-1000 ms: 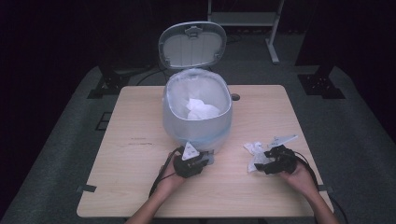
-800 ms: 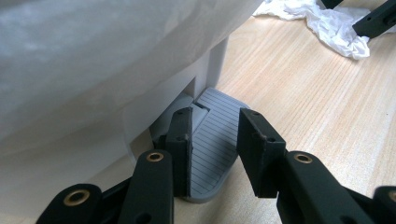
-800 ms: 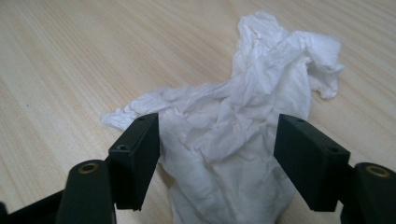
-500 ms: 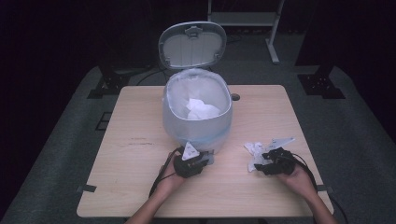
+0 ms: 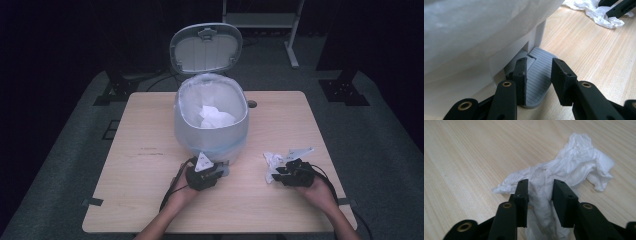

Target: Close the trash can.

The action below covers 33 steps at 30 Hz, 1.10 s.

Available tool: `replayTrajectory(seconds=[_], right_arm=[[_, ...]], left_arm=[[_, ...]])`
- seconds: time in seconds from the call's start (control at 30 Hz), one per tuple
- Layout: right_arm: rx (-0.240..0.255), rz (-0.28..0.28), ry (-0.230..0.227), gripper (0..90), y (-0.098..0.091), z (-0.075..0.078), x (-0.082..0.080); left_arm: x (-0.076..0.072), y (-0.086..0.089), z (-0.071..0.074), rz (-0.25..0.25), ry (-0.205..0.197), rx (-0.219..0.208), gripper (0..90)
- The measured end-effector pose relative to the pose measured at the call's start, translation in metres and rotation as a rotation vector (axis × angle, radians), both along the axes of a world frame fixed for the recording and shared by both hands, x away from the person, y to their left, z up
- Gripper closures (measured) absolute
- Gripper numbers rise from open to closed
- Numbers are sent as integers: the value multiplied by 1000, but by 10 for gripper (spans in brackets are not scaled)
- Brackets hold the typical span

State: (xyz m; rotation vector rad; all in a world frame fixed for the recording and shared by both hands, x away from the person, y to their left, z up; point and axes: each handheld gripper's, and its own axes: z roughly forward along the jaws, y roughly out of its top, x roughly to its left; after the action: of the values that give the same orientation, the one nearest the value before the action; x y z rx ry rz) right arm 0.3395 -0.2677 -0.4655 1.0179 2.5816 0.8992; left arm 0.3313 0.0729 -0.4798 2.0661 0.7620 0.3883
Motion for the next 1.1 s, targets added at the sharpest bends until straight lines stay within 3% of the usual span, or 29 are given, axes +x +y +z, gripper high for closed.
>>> replayTrajectory(seconds=[0.3, 0.37, 0.67, 1.1], right_arm=[[16, -3, 18, 797, 0, 0, 1], [38, 0, 41, 820, 0, 0, 1], [73, 19, 69, 840, 0, 3, -1], [158, 26, 73, 853, -7, 24, -4]], left_arm=[[0, 0, 0, -1, 0, 0, 658], [0, 0, 0, -3, -2, 3, 654], [0, 0, 0, -3, -3, 3, 652], [0, 0, 0, -4, -5, 0, 652]])
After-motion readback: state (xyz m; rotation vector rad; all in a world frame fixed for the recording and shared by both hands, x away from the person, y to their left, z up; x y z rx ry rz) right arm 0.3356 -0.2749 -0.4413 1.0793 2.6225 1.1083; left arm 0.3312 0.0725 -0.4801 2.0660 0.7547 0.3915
